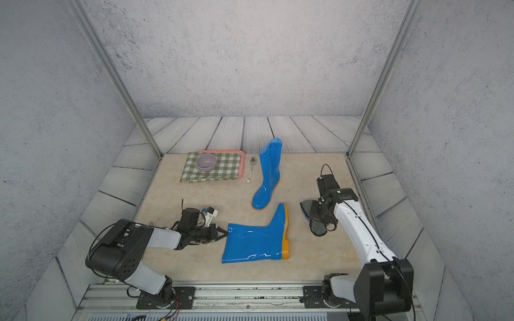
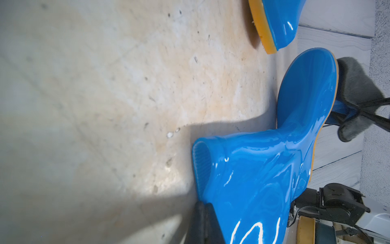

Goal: Wipe the rubber boots with a cloth
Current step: Place the cleaning item at the center of the board.

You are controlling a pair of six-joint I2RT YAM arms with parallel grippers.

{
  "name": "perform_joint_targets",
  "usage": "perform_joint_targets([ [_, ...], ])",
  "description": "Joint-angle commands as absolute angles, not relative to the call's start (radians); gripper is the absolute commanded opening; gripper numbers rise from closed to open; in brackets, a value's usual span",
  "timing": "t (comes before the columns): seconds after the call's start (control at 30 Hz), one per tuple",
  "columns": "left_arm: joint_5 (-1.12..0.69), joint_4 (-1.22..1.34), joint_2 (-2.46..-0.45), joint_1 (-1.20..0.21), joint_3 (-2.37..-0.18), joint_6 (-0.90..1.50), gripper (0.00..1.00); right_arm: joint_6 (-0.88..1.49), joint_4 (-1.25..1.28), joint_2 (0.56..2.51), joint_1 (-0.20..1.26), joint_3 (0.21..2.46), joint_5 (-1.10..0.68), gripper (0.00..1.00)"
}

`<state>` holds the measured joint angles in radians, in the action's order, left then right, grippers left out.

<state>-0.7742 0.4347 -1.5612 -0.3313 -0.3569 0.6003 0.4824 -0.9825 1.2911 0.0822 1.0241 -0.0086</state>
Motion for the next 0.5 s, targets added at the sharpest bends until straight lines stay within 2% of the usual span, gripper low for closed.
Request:
perform_joint_targets([
  [0.0,-0.763,0.407,-1.520,-0.331,-0.358,0.575,0.00,0.504,-0.881,1.343,0.028,0.984,-0.039,0.00],
  [0.03,-0.761,0.401,-1.511,-0.331,-0.358,0.573,0.00,0.507,-0.863,1.354,0.012,0.974,-0.039,0.00],
  [0.07,-0.762,0.396,-1.503,-0.331,-0.358,0.569,0.00,0.510,-0.838,1.367,-0.005,0.962,-0.052,0.06],
  [0.13,-0.768,0.393,-1.494,-0.331,-0.356,0.565,0.00,0.510,-0.801,1.387,-0.032,0.950,-0.085,0.22],
  [0.2,-0.781,0.403,-1.489,-0.331,-0.353,0.567,0.00,0.512,-0.753,1.385,-0.053,0.932,-0.119,0.46],
  [0.23,-0.785,0.405,-1.485,-0.332,-0.353,0.567,0.00,0.511,-0.744,1.380,-0.057,0.932,-0.128,0.51],
  [0.33,-0.785,0.402,-1.476,-0.331,-0.350,0.568,0.00,0.491,-0.761,1.334,-0.058,0.959,-0.124,0.60],
  [0.47,-0.792,0.402,-1.476,-0.331,-0.350,0.571,0.00,0.437,-0.816,1.197,-0.058,1.013,-0.078,0.65],
])
